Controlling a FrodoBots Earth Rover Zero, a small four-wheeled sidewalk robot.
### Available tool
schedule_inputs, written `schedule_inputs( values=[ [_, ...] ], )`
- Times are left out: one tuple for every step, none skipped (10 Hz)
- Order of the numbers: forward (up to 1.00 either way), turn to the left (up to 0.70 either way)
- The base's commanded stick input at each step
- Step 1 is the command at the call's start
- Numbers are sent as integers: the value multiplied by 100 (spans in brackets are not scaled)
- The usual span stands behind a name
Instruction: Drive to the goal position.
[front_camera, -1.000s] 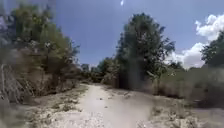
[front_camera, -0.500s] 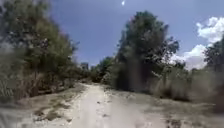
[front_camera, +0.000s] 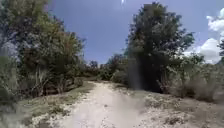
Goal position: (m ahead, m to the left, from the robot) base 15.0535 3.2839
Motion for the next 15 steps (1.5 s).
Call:
schedule_inputs(
  values=[
    [85,-1],
    [85,-1],
    [85,-1],
    [85,-1],
    [85,-1],
    [85,-1],
    [85,-1],
    [85,-1],
    [85,-1],
    [85,-1],
    [85,-1],
    [85,-1],
    [85,-1],
    [85,-1],
    [85,-1]
  ],
)
